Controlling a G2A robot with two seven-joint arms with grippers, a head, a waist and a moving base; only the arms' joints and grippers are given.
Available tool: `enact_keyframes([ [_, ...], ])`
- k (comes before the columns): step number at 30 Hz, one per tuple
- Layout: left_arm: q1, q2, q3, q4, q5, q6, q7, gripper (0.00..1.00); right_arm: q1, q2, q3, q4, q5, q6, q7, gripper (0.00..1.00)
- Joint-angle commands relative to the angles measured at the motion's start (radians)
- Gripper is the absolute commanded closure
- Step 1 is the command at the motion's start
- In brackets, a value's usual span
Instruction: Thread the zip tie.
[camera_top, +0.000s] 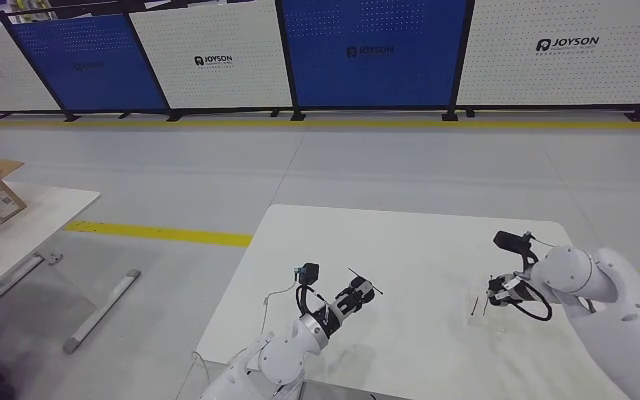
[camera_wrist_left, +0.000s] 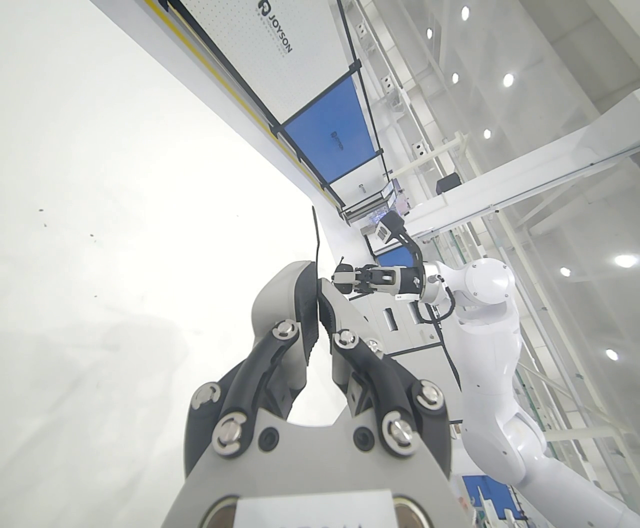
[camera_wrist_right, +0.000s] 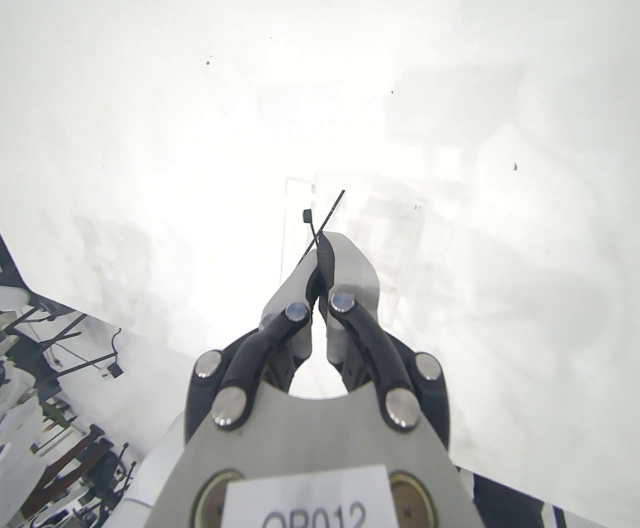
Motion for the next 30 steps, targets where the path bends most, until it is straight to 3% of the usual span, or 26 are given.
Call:
enact_keyframes([
  [1, 0.0, 0.0, 0.0, 0.0, 0.0, 0.0, 0.0, 1.0, -0.018, 0.006, 0.031, -0.02, 0.019, -0.01, -0.039, 1.0],
  [8, 0.0, 0.0, 0.0, 0.0, 0.0, 0.0, 0.0, 1.0, -0.154, 0.034, 0.163, -0.159, 0.099, -0.027, -0.157, 1.0],
  [27, 0.0, 0.0, 0.0, 0.0, 0.0, 0.0, 0.0, 1.0, -0.154, 0.034, 0.163, -0.159, 0.099, -0.027, -0.157, 1.0],
  [30, 0.0, 0.0, 0.0, 0.0, 0.0, 0.0, 0.0, 1.0, -0.191, 0.033, 0.18, -0.185, 0.15, -0.072, -0.213, 1.0],
])
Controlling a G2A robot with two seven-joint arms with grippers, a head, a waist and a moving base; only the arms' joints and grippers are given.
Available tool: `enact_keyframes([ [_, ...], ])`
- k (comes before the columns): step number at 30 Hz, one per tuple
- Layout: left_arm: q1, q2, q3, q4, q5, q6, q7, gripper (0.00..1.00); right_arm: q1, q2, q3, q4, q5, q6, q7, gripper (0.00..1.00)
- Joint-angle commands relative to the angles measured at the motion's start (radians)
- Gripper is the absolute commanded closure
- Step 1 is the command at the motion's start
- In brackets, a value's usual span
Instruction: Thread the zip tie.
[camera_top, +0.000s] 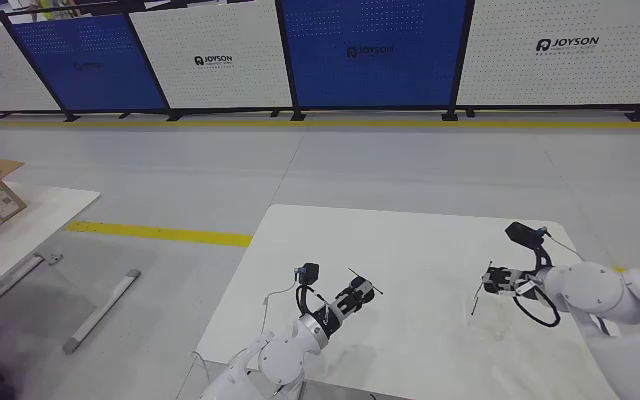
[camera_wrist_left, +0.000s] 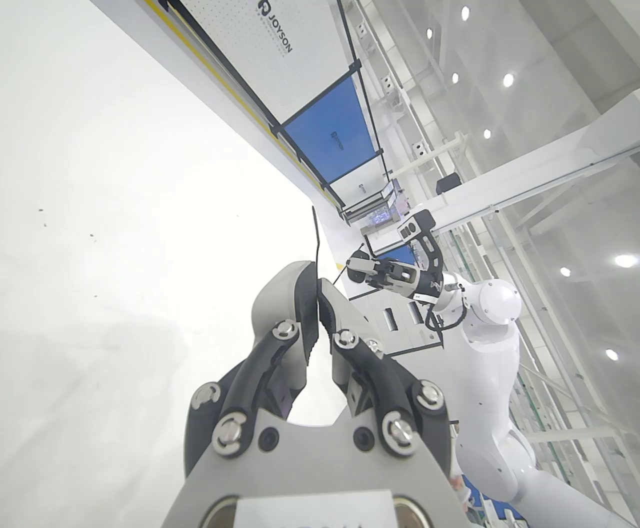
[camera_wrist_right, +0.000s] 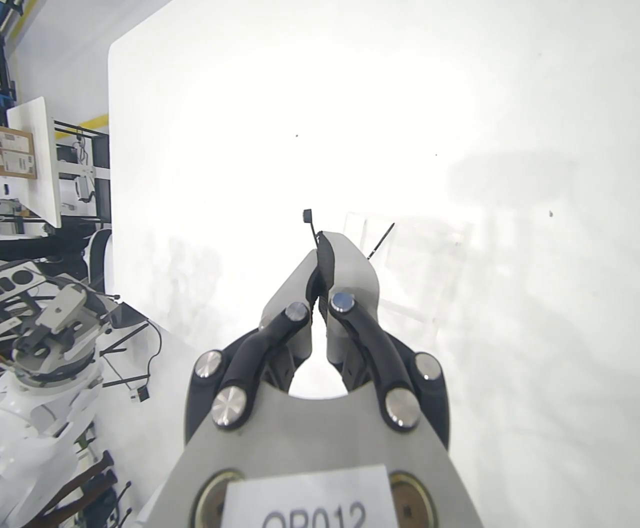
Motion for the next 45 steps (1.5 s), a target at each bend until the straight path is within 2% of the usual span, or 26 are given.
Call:
enact_keyframes([
  [1, 0.0, 0.0, 0.0, 0.0, 0.0, 0.0, 0.0, 1.0, -0.035, 0.003, 0.033, -0.019, 0.069, -0.054, -0.03, 1.0],
  [6, 0.0, 0.0, 0.0, 0.0, 0.0, 0.0, 0.0, 1.0, -0.146, 0.015, 0.111, -0.109, 0.147, -0.141, -0.102, 1.0],
  [9, 0.0, 0.0, 0.0, 0.0, 0.0, 0.0, 0.0, 1.0, -0.195, 0.02, 0.132, -0.15, 0.161, -0.161, -0.113, 1.0],
  [30, 0.0, 0.0, 0.0, 0.0, 0.0, 0.0, 0.0, 1.0, -0.195, 0.02, 0.132, -0.15, 0.161, -0.161, -0.113, 1.0],
  [34, 0.0, 0.0, 0.0, 0.0, 0.0, 0.0, 0.0, 1.0, -0.226, 0.017, 0.136, -0.177, 0.175, -0.169, -0.186, 1.0],
  [40, 0.0, 0.0, 0.0, 0.0, 0.0, 0.0, 0.0, 1.0, -0.299, 0.012, 0.152, -0.257, 0.174, -0.145, -0.329, 1.0],
  [42, 0.0, 0.0, 0.0, 0.0, 0.0, 0.0, 0.0, 1.0, -0.324, 0.009, 0.158, -0.284, 0.157, -0.123, -0.402, 1.0],
  [45, 0.0, 0.0, 0.0, 0.0, 0.0, 0.0, 0.0, 1.0, -0.36, 0.001, 0.152, -0.306, 0.176, -0.122, -0.501, 1.0],
])
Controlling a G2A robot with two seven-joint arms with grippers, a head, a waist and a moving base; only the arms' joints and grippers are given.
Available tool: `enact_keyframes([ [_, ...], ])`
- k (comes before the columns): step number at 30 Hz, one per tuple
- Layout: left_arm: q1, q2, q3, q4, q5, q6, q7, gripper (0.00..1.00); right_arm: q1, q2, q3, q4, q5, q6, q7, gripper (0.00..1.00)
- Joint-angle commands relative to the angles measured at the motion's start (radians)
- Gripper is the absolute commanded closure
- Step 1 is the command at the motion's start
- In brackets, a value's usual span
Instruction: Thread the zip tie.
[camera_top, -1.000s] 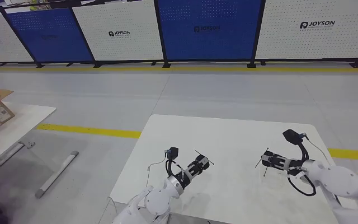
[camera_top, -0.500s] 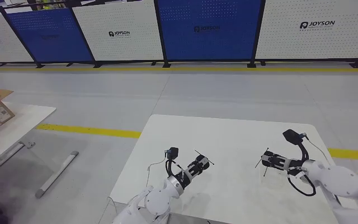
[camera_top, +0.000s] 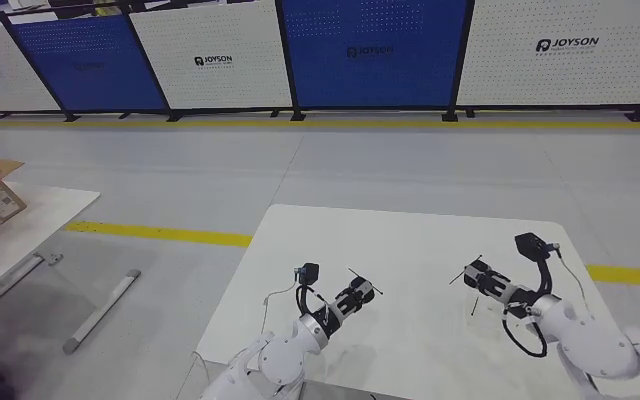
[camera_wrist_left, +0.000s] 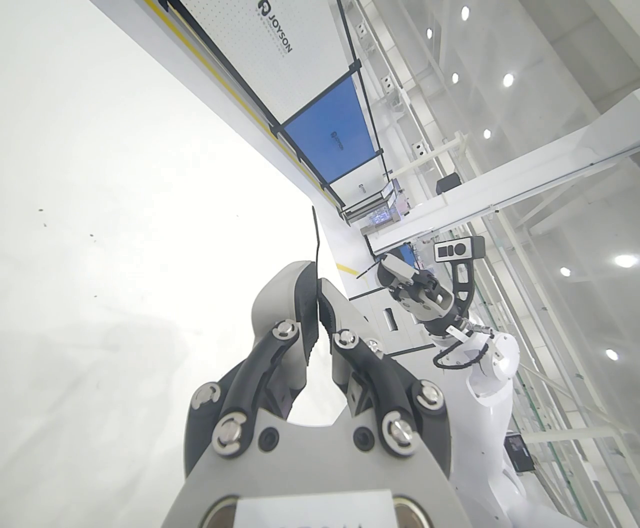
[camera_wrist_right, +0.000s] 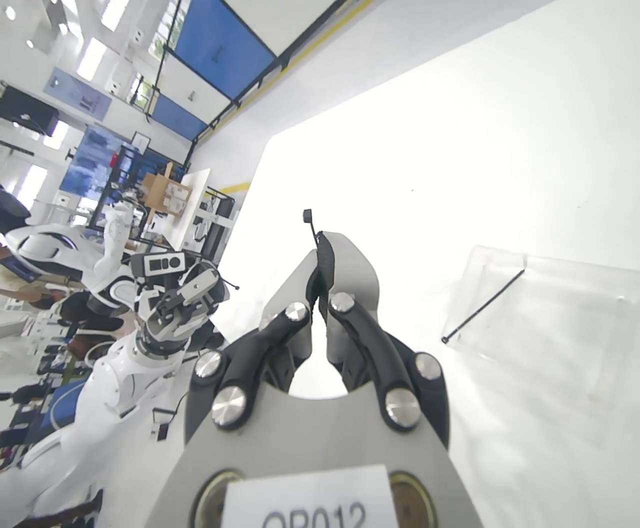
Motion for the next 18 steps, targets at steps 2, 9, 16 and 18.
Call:
enact_keyframes([
  [2, 0.0, 0.0, 0.0, 0.0, 0.0, 0.0, 0.0, 1.0, -0.02, -0.007, -0.009, 0.002, 0.022, -0.005, -0.074, 1.0],
  [9, 0.0, 0.0, 0.0, 0.0, 0.0, 0.0, 0.0, 1.0, -0.02, -0.007, -0.009, 0.002, 0.022, -0.005, -0.074, 1.0],
  [16, -0.006, -0.001, 0.005, 0.001, 0.009, 0.006, 0.004, 1.0, -0.02, -0.007, -0.009, 0.002, 0.022, -0.005, -0.074, 1.0],
  [18, -0.02, -0.004, 0.02, 0.007, 0.037, 0.016, 0.008, 1.0, -0.02, -0.007, -0.009, 0.002, 0.022, -0.005, -0.074, 1.0],
])
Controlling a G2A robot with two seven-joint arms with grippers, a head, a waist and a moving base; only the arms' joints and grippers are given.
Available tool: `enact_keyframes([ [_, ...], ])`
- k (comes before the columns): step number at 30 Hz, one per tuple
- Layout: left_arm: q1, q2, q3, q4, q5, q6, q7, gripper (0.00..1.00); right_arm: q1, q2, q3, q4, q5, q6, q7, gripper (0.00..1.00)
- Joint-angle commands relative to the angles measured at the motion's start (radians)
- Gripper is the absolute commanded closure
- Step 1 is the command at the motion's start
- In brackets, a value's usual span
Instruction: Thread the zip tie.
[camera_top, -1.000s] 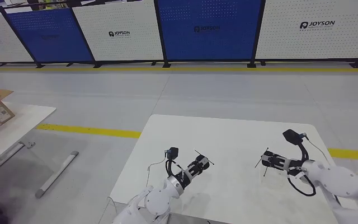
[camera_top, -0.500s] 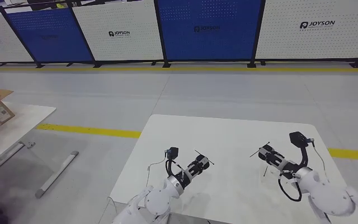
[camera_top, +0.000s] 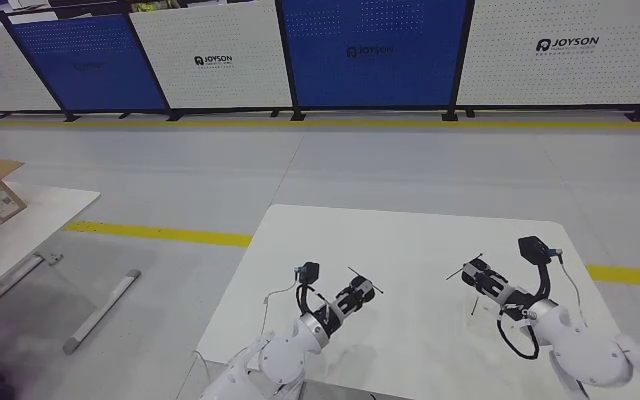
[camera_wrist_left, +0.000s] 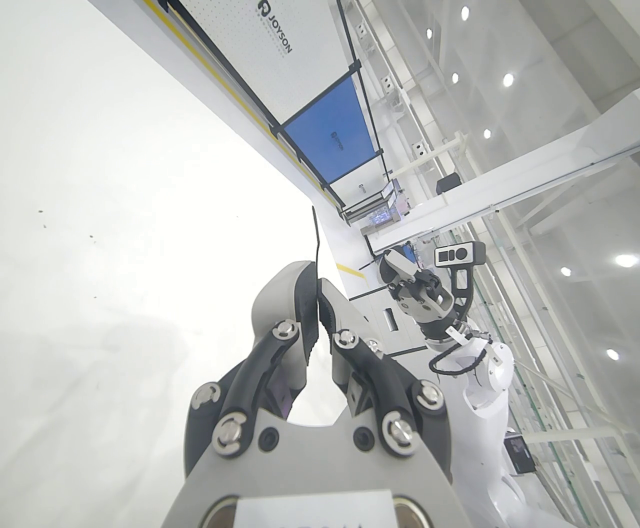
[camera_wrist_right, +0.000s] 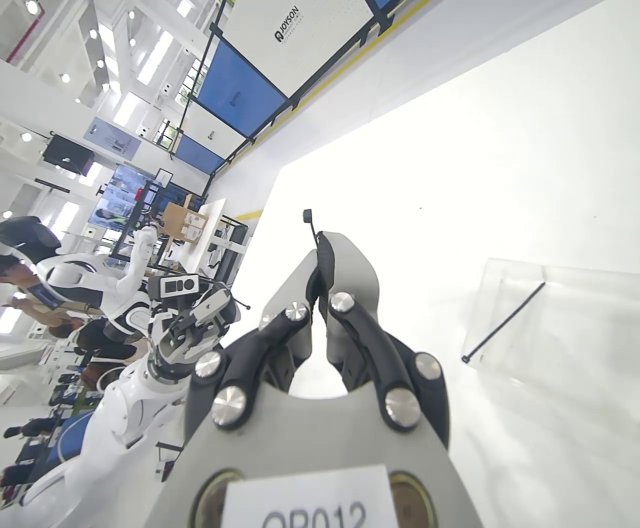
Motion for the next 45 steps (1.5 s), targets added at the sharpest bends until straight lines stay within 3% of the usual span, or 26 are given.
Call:
enact_keyframes([
  [1, -0.015, -0.002, 0.021, 0.01, 0.052, 0.008, 0.002, 1.0, 0.0, 0.0, 0.0, 0.0, 0.0, 0.0, 0.0, 1.0],
  [4, -0.044, -0.006, 0.058, 0.038, 0.138, 0.02, -0.011, 1.0, 0.0, 0.0, 0.0, 0.0, 0.0, 0.0, 0.0, 1.0],
  [7, -0.076, -0.007, 0.066, 0.068, 0.166, 0.034, -0.054, 1.0, 0.0, 0.0, 0.0, 0.0, 0.0, 0.0, 0.0, 1.0],
  [18, -0.079, -0.007, 0.065, 0.072, 0.167, 0.037, -0.06, 1.0, 0.0, 0.0, 0.0, 0.0, 0.0, 0.0, 0.0, 1.0],
  [22, -0.099, -0.017, 0.074, 0.092, 0.134, 0.048, -0.014, 1.0, 0.0, 0.0, 0.0, 0.0, 0.0, 0.0, 0.0, 1.0],
  [27, -0.132, -0.027, 0.099, 0.125, 0.19, 0.05, 0.045, 1.0, 0.0, 0.0, 0.0, 0.0, 0.0, 0.0, 0.0, 1.0],
  [37, -0.133, -0.028, 0.099, 0.132, 0.197, 0.05, 0.049, 1.0, 0.0, 0.0, 0.0, 0.0, 0.0, 0.0, 0.0, 1.0],
  [39, -0.133, -0.028, 0.099, 0.132, 0.197, 0.05, 0.049, 1.0, -0.006, -0.004, 0.01, 0.008, 0.061, -0.016, -0.013, 1.0],
  [45, -0.133, -0.028, 0.099, 0.132, 0.197, 0.05, 0.049, 1.0, -0.047, -0.014, 0.002, 0.02, 0.063, -0.073, -0.107, 1.0],
])
